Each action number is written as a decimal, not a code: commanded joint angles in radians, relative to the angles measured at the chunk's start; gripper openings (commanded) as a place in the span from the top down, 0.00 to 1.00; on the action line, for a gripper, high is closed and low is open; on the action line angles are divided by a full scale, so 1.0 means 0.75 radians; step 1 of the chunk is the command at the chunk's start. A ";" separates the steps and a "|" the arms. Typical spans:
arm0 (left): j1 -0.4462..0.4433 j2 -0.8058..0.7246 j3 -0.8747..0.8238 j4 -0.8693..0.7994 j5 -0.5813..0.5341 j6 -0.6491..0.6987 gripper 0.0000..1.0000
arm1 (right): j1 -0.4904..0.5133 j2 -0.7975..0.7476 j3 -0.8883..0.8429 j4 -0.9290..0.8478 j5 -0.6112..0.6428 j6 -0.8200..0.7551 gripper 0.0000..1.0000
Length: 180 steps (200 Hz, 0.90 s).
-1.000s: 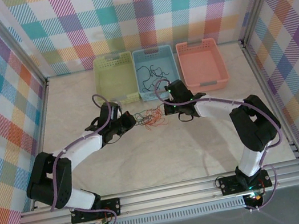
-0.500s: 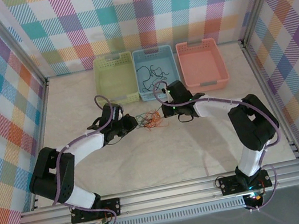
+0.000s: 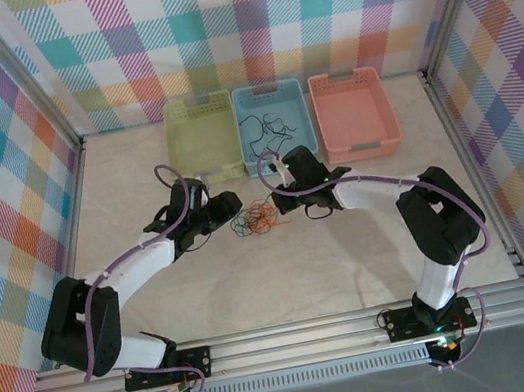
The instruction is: Untangle the cables
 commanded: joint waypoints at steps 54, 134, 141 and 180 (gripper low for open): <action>0.013 0.133 0.037 -0.043 0.047 0.016 0.57 | 0.023 0.018 0.044 0.021 -0.041 -0.058 1.00; 0.014 0.193 0.068 -0.049 0.103 0.012 0.71 | 0.025 0.022 0.046 0.018 -0.035 -0.058 1.00; 0.013 0.195 0.067 -0.048 0.106 0.012 0.73 | 0.025 0.023 0.046 0.017 -0.035 -0.058 1.00; 0.014 0.197 0.070 -0.054 0.105 0.015 0.82 | 0.025 0.022 0.048 0.014 -0.032 -0.060 1.00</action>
